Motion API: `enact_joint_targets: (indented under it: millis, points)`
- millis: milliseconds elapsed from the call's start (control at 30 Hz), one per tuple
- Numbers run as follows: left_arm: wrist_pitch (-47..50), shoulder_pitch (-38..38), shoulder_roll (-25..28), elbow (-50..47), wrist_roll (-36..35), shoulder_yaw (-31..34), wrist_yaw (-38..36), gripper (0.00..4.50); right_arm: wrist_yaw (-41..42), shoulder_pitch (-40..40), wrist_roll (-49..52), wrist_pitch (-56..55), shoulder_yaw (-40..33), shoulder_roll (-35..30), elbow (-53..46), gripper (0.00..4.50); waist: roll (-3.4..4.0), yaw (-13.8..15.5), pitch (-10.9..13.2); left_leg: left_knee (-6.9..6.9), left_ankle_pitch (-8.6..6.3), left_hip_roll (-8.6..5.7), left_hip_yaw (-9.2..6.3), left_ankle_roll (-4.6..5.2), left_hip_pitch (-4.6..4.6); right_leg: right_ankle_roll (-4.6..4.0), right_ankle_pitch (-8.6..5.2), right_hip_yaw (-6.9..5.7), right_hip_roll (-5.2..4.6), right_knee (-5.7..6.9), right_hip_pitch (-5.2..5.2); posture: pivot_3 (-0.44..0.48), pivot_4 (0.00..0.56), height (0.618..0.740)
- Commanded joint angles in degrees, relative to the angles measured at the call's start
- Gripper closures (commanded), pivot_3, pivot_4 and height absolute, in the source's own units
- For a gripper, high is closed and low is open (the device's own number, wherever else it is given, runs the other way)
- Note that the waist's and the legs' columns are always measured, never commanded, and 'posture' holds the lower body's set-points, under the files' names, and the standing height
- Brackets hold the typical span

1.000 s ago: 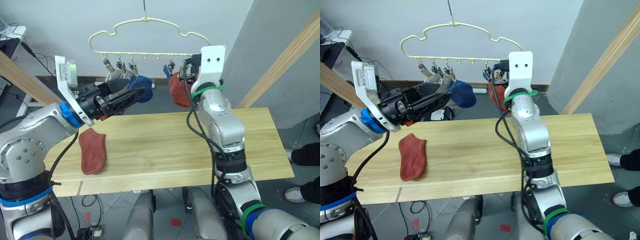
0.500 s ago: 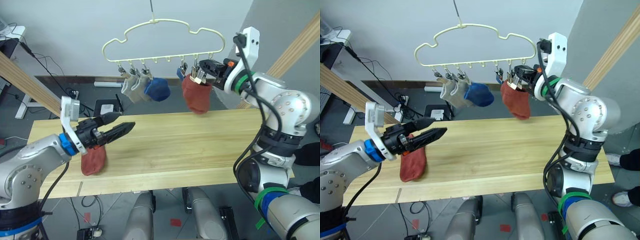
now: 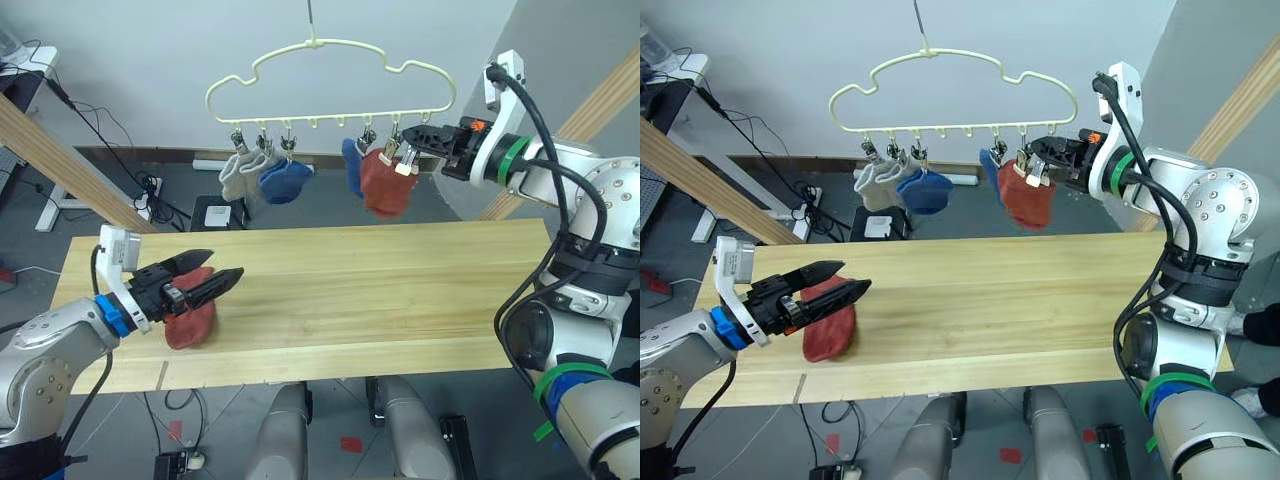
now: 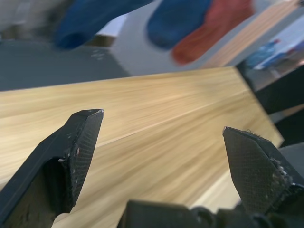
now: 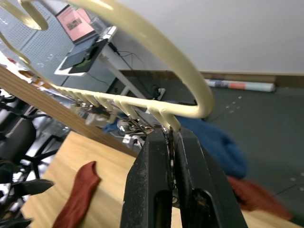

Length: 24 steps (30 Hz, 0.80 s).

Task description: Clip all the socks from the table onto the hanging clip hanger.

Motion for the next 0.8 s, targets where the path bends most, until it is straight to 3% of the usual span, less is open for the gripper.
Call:
enact_joint_targets:
  millis: [33, 267, 467, 800]
  points:
    - [-4.8, 1.2, -1.1, 4.8, 8.5, 0.6, 5.8, 0.0, 1.7, -1.6, 2.3, 0.8, -1.2, -1.6, 0.9, 4.49, 0.01, -0.1, 0.0, -0.01, 0.0, 0.0, 0.02, 0.0, 0.0, 0.0, 0.0, 0.03, 0.0, 0.0, -0.02, -0.032, 0.39, 0.74]
    - [-15.7, -1.8, -5.2, 19.0, 22.8, -0.5, 15.8, 0.0, 1.2, -1.3, 3.6, 1.3, -0.7, -1.6, 0.6, 4.49, 0.0, 0.0, 0.0, -0.03, 0.0, -0.01, 0.02, 0.0, -0.02, 0.0, 0.0, 0.03, -0.03, -0.05, -0.04, -0.032, 0.395, 0.74]
    - [-22.3, -7.2, -6.7, 35.8, 27.4, -4.4, 12.2, 0.0, 0.4, -1.5, 3.7, 1.5, -0.7, -1.2, 0.6, 4.49, 0.0, -0.1, 0.0, -0.02, 0.0, -0.03, 0.05, 0.01, -0.01, 0.0, 0.0, 0.06, -0.04, 0.02, -0.05, -0.034, 0.397, 0.74]
    - [-29.5, -13.2, -7.5, 49.2, 30.3, -6.8, 8.6, 0.0, -0.5, -1.3, 4.4, 2.5, -1.0, -0.5, -0.3, 4.49, 0.0, -0.2, 0.0, 0.0, 0.0, -0.02, 0.01, 0.0, -0.02, 0.0, 0.01, 0.05, -0.05, 0.13, -0.1, -0.04, 0.393, 0.74]
